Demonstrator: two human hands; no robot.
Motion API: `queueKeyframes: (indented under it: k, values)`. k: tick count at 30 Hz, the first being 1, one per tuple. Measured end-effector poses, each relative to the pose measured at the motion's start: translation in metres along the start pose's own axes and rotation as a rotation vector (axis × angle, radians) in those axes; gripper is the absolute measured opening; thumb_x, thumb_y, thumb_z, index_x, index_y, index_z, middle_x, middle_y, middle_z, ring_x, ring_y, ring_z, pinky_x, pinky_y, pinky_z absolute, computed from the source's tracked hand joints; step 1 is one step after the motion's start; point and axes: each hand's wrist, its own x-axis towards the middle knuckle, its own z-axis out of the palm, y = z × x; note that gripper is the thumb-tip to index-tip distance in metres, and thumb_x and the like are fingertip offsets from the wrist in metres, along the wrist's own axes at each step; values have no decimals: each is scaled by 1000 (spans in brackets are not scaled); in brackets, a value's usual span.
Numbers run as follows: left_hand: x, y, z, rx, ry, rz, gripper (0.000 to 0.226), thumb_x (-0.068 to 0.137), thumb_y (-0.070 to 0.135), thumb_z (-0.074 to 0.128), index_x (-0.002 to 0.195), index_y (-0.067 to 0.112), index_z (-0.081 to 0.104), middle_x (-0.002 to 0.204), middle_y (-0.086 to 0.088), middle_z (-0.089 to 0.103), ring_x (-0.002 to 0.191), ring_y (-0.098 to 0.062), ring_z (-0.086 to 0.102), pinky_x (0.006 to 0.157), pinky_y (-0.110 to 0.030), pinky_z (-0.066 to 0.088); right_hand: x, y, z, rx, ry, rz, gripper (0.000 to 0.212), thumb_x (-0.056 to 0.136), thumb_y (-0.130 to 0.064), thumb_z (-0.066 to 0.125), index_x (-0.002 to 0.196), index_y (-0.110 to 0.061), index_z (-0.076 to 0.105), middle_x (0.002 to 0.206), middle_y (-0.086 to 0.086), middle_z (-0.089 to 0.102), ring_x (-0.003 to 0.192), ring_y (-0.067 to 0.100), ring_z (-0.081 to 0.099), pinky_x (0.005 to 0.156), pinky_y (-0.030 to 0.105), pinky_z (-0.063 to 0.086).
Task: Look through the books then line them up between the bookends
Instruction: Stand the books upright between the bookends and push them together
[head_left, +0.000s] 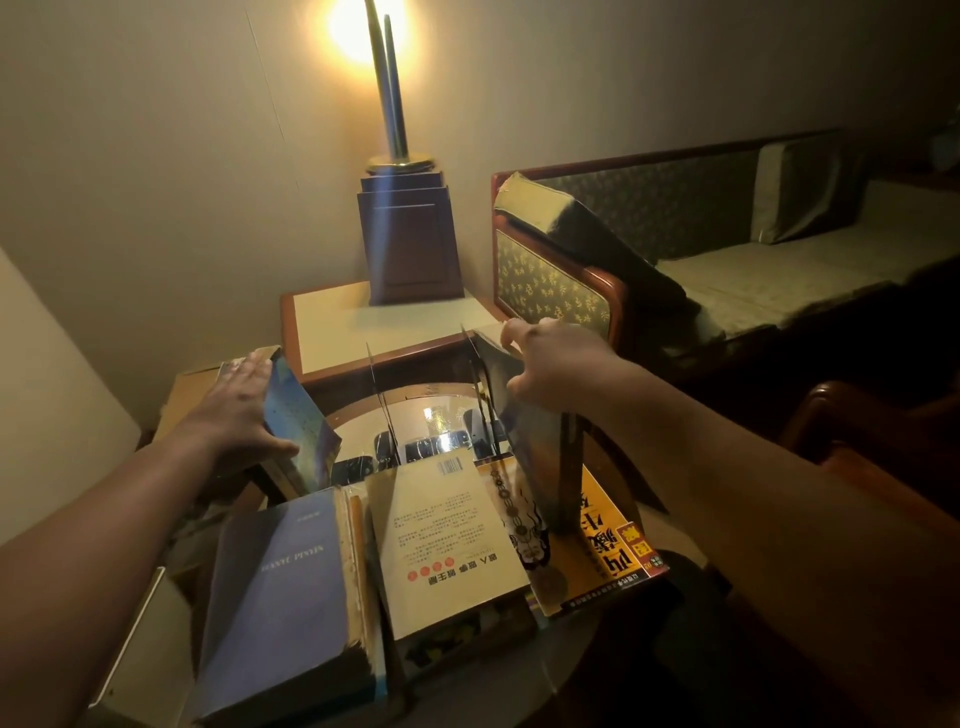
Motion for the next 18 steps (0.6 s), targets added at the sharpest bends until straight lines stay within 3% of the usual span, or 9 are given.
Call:
queueKeyframes:
  k: [3, 6, 11, 15, 18]
  values:
    - [-1, -1, 1, -11, 9, -3, 128, 67, 55, 81, 156, 12, 0, 164, -6, -5, 150, -25, -8, 122, -46, 6, 13, -2, -1, 97, -130, 21, 61, 89, -23, 71, 142, -29, 42, 129, 9, 56, 95, 21, 57, 72, 28, 59]
    - [-1, 1, 1, -23, 22, 10, 127, 67, 52, 82, 156, 12, 0, 164, -6, -5, 150, -24, -8, 122, -45, 6, 16, -2, 0, 170, -117, -17, 65, 87, -9, 70, 145, -25, 47, 139, 8, 54, 101, 20, 54, 66, 19, 50]
    - [-2, 3, -1, -16, 26, 14, 127, 67, 54, 81, 156, 12, -1, 164, -6, -5, 150, -24, -9, 122, -43, 4, 16, 2, -17, 142, -51, -8, 58, 89, -7, 67, 143, -22, 53, 140, 8, 56, 115, 24, 59, 78, 23, 50]
    - [-4, 7, -2, -9, 34, 7, 128, 68, 53, 81, 155, 13, -2, 164, -5, -6, 150, -23, -9, 122, -40, 4, 19, 5, -52, 110, 65, 4, 47, 92, -11, 66, 138, -21, 58, 131, 6, 61, 109, 23, 62, 63, 19, 48]
    - [-2, 9, -3, 0, 18, 8, 131, 65, 57, 81, 155, 13, -4, 164, -5, -8, 150, -23, -9, 123, -42, 6, 23, -10, -86, 109, 147, -29, 39, 92, -9, 67, 131, -14, 63, 116, 7, 66, 95, 21, 67, 78, 31, 60]
